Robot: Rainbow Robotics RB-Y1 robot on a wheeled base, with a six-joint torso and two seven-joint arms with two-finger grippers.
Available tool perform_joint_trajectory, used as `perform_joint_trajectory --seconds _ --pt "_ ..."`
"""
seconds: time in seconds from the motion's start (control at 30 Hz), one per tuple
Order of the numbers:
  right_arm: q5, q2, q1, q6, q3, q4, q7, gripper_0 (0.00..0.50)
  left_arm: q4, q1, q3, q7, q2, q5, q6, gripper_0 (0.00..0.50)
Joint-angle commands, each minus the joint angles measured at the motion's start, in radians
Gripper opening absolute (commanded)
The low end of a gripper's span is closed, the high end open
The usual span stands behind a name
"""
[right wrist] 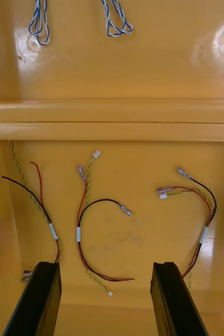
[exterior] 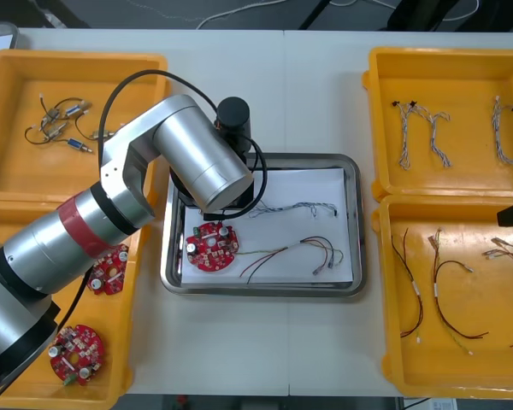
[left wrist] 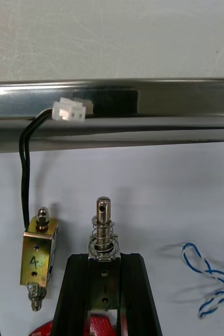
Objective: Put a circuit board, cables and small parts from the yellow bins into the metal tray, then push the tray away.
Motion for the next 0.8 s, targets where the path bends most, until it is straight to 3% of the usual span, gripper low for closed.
perform_joint_trajectory --seconds 0.03,0.2,0.23,0.3,0.33,0.47,0.8 --pt "0.0 -0.039 0.011 0.003 -0.031 -0.029 0.023 0.5 0.001 0.007 -0.021 -0.084 -0.026 -0.012 -0.024 0.0" --pt "-0.002 -0.037 0.011 0.003 -0.031 -0.029 0.023 0.5 0.001 0.007 -0.021 -0.082 -0.024 -0.012 -0.022 0.001" --pt "0.0 -0.039 0.011 0.003 -0.031 -0.028 0.023 0.5 0.001 0.007 -0.021 -0.081 -0.024 -0.012 -0.022 0.03" --pt "-0.002 -0.039 0.011 0.003 -0.029 -0.028 0.023 0.5 0.001 0.007 -0.021 -0.078 -0.024 -0.013 -0.022 0.257" --pt "0.0 -0.039 0.011 0.003 -0.031 -0.029 0.023 0.5 -0.001 0.007 -0.021 -0.076 -0.024 -0.016 -0.022 0.333" --pt "-0.003 -0.037 0.011 0.003 -0.031 -0.028 0.023 0.5 -0.004 0.007 -0.018 -0.071 -0.024 -0.018 -0.022 0.5" --pt "-0.008 -0.037 0.011 0.003 -0.031 -0.039 0.023 0.5 -0.088 0.006 0.049 -0.068 -0.023 0.017 0.051 0.5"
